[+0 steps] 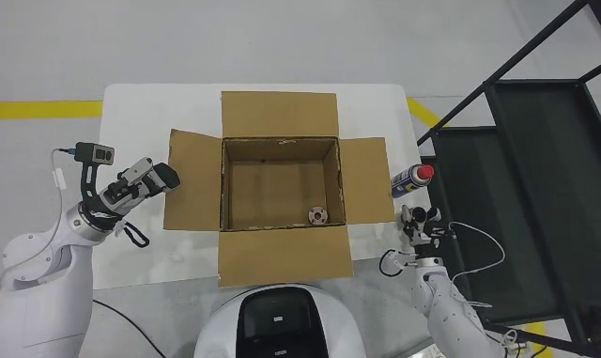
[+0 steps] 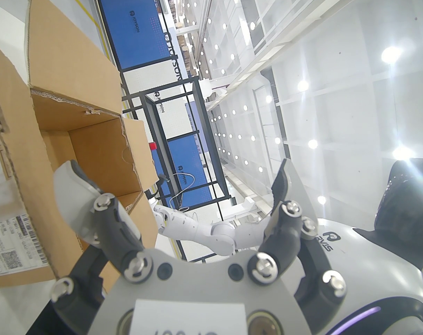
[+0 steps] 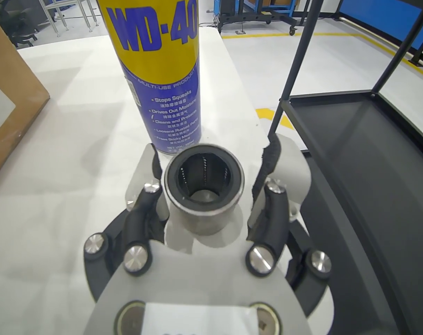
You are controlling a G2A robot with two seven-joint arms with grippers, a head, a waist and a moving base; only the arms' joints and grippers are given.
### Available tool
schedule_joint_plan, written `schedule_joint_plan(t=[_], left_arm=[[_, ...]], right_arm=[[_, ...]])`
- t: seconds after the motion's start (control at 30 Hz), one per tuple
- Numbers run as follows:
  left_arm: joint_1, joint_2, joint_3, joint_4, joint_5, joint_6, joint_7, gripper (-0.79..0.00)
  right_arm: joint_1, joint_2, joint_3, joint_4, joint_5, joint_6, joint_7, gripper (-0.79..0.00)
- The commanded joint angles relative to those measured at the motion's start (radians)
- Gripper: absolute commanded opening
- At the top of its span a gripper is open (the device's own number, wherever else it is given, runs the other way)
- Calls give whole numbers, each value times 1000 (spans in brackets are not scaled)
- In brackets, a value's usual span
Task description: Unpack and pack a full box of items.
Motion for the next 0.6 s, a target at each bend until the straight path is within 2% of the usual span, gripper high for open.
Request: schedule_joint_plan(t=[0.0, 0.17, 0.3, 0.47, 0.57], left_arm=[[0, 0, 0, 0, 0, 0, 0, 0], [0, 0, 0, 0, 0, 0, 0, 0], [0, 0, 0, 0, 0, 0, 0, 0], [0, 0, 0, 0, 0, 0, 0, 0], [0, 0, 0, 0, 0, 0, 0, 0]], right_arm=[[-10, 1, 1, -9, -1, -10, -16, 0], [-100, 11, 24, -118, -18, -33, -86, 0], [-230, 25, 62, -295, -60, -31, -85, 0], [-422, 42, 142, -592, -55, -48, 15, 0], [-519, 50, 186, -773, -59, -62, 146, 0]])
